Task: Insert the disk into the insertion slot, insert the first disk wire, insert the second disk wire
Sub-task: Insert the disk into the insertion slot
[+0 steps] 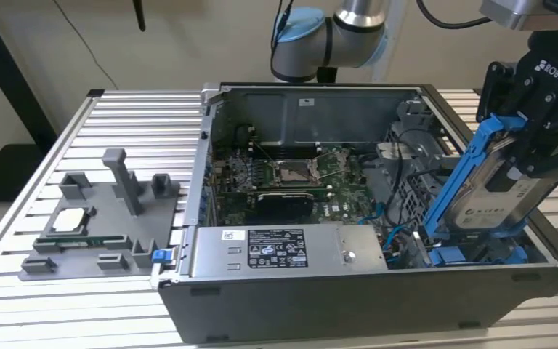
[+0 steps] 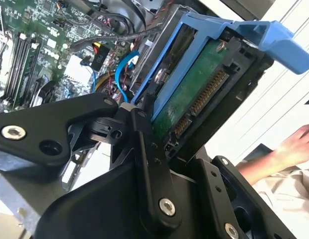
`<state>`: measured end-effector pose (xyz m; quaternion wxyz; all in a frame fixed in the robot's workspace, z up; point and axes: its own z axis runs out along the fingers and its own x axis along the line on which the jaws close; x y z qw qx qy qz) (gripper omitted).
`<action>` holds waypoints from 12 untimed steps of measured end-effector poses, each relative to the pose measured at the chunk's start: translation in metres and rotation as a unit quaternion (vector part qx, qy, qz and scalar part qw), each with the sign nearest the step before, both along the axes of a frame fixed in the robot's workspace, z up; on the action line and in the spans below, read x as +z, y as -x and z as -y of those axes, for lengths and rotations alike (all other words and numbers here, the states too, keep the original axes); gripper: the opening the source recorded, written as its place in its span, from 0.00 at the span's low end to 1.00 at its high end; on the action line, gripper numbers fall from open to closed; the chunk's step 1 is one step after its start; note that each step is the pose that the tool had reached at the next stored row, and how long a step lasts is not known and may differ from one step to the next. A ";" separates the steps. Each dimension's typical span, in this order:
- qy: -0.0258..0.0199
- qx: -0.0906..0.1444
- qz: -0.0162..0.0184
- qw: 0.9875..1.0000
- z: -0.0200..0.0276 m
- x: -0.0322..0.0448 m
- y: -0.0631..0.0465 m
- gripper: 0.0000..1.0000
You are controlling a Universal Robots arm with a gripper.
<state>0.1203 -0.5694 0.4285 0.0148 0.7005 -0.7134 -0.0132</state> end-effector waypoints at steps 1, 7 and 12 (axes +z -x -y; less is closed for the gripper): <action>0.000 0.000 0.000 1.000 0.0002 -0.0003 0.000 0.00; 0.000 0.000 0.000 1.000 0.0004 -0.0048 0.000 0.00; 0.000 0.000 0.000 1.000 0.0004 -0.0068 0.000 0.00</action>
